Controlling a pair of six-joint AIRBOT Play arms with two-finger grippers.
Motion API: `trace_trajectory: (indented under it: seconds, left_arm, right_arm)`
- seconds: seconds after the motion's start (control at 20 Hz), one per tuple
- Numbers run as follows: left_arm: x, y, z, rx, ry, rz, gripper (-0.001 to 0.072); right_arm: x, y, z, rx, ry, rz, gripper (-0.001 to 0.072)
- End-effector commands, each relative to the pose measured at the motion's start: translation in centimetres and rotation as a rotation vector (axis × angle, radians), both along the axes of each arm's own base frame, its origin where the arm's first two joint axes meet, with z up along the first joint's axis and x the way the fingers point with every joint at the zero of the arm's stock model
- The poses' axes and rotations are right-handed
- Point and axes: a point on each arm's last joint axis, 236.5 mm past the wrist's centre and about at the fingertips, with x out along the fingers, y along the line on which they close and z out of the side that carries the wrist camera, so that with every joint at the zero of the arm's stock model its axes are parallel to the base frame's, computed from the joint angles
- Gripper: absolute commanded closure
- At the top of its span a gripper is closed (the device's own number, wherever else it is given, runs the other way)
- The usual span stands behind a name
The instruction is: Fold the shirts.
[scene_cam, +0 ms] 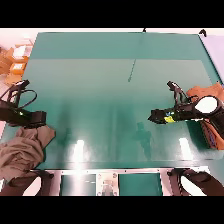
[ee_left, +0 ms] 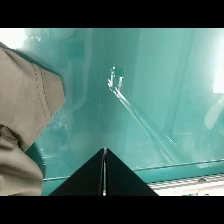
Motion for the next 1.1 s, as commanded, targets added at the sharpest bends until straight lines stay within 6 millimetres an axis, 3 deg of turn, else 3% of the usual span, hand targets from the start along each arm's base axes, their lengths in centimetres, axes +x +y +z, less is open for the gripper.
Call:
trace_trajectory:
  seconds: [0.0,0.1,0.2,0.25,0.3,0.35,0.5,0.65,0.8,0.9,0.95,1.0,1.05]
  left_arm:
    - [-1.2,0.7,-0.3,0.029,0.048,-0.007,0.0682]
    - [-3.2,3.4,-0.8,0.143,0.140,0.029,0.0682]
    - [-5.5,8.7,-0.5,0.367,0.241,0.126,0.0681]
    - [-6.0,11.3,0.0,0.482,0.253,0.165,0.0602]
    - [-6.0,13.4,0.4,0.572,0.247,0.187,0.0115]
    - [-5.7,14.6,0.4,0.627,0.227,0.212,-0.0008]
    - [-5.1,16.0,-3.5,0.628,0.188,0.211,-0.0013]
    - [-8.1,18.0,-8.6,0.598,0.277,0.288,-0.0013]
    - [-11.2,18.2,-12.6,0.522,0.425,0.264,-0.0013]
    - [-11.4,17.5,-14.1,0.477,0.471,0.226,0.0011]
    - [-11.3,17.1,-14.6,0.455,0.481,0.205,0.0184]
    - [-11.2,16.9,-14.9,0.442,0.488,0.188,0.0457]
    - [-11.1,16.9,-14.9,0.438,0.489,0.172,0.0686]
  right_arm:
    - [-0.1,0.1,0.0,0.001,0.001,0.002,0.0689]
    - [-0.1,0.1,0.0,0.001,0.001,0.003,0.0689]
    - [-0.1,0.1,0.0,0.001,0.001,0.002,0.0690]
    - [-0.1,0.1,0.0,0.001,0.001,0.002,0.0689]
    - [-0.1,0.1,0.0,0.001,0.001,0.002,0.0690]
    - [-0.1,0.1,0.0,0.000,0.001,0.003,0.0690]
    - [-0.1,0.1,0.0,0.001,0.001,0.003,0.0689]
    - [-0.1,0.1,0.0,0.001,0.001,0.002,0.0690]
    - [-0.1,0.1,0.0,0.001,0.001,0.002,0.0689]
    - [-0.1,0.1,0.0,0.000,0.001,0.002,0.0690]
    - [-0.1,0.1,0.0,0.001,0.001,0.002,0.0689]
    - [-0.1,0.1,0.0,0.000,0.001,0.002,0.0689]
    - [-0.1,0.1,0.0,0.000,0.001,0.002,0.0690]
